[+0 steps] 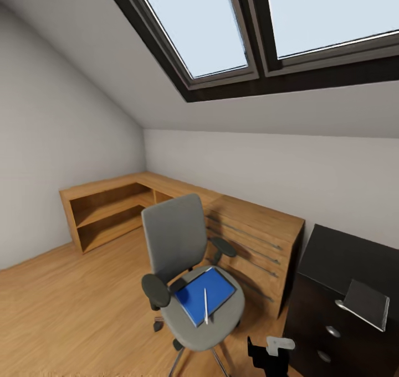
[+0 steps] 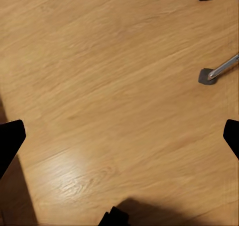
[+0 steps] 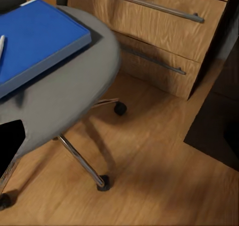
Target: In the bedroom, organize the workspace by keeping the computer under the desk, ensuring the monitor is on the desk, placing the keyboard on the desk next to the monitor, placing the mouse on the desk next to the keyboard, moving the folder from the swivel chair onto the desk next to the mouse, stacking the notebook on top of the folder with the pen on top of the notebook, and positioning the swivel chair next to the desk.
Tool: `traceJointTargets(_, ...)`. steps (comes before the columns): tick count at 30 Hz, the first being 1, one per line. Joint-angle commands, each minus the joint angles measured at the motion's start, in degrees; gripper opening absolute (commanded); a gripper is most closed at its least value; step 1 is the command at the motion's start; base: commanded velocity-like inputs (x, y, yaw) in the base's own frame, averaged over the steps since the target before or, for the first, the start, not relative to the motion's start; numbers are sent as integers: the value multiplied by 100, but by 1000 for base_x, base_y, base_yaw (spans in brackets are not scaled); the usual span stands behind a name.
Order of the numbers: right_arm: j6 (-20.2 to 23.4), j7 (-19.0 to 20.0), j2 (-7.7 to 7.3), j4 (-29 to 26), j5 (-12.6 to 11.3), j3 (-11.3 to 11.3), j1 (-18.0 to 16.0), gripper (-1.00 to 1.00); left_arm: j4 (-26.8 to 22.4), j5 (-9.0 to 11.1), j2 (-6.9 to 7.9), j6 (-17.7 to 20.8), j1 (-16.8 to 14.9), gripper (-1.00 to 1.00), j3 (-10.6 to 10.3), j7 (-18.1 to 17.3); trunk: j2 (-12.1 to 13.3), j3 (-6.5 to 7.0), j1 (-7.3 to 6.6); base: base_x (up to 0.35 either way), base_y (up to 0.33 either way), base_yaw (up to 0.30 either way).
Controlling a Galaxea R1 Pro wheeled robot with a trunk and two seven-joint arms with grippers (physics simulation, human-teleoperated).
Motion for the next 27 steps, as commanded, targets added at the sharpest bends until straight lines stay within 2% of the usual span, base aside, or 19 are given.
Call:
traceJointTargets(1,-27,4,1,9,5,-36,-6,100,-5,53,9,-12,-5,100,-44,40,-5,-11,1,0,0,247)
traceJointTargets(19,-27,4,-2,9,5,-36,-6,100,-5,53,-2,-12,-5,100,-40,40,-5,-129,1,0,0,184)
traceJointTargets(27,-27,4,-8,7,5,-36,-6,100,-5,53,-7,-12,-3,100,-35,37,-5,-144,1,0,0,45)
